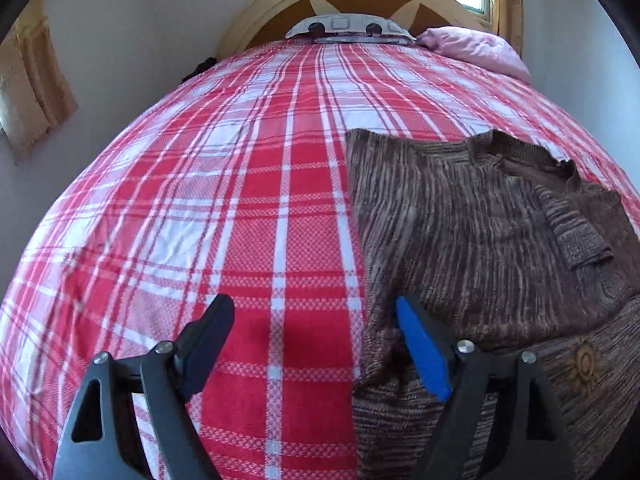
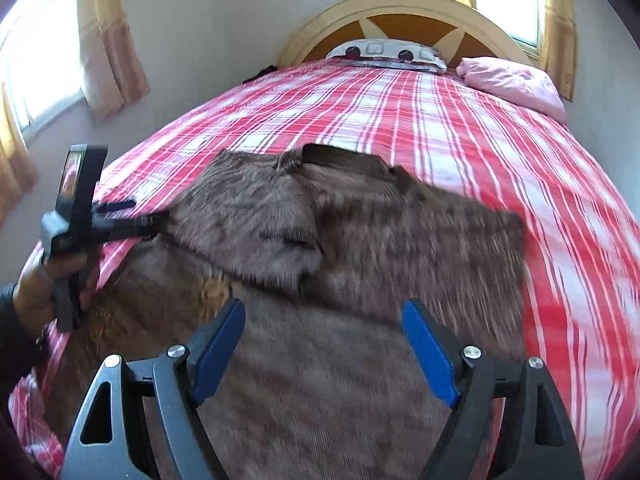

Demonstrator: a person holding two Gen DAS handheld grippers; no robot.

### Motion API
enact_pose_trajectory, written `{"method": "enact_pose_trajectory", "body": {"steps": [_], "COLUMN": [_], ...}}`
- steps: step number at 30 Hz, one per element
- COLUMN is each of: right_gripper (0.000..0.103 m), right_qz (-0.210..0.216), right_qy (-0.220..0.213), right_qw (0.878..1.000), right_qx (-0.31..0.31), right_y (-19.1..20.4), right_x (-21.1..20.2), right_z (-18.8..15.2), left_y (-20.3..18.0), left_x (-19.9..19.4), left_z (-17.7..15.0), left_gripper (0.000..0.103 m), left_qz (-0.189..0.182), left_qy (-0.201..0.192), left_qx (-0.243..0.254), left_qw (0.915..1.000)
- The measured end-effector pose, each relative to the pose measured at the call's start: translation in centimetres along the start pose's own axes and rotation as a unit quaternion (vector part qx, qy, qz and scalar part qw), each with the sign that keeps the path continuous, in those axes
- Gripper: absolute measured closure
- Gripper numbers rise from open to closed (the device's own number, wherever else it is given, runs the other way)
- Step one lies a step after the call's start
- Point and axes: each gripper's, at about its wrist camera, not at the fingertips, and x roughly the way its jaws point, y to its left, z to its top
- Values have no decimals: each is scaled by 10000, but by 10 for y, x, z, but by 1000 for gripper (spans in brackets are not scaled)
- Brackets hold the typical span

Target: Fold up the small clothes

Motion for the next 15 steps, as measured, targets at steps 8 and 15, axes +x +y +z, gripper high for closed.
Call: {"method": "enact_pose_trajectory", "body": {"steps": [8,15], "right_gripper": [38,76], "right_qz": [-548,-815], "right_qy": [773,665], "right_qw": [9906,9933], "right_qx": [-991,-484], "right_y": [41,15], "right_x": [85,97], "right_z": [40,52], "left_y": [12,13], "left_x": [9,11], "left_z": [-2,-5], "left_gripper": [7,4], "left_qz": [-384,-433], "left_qy": [160,178], "left_qx": [-326,-386], "left_qw": [9986,9982]}}
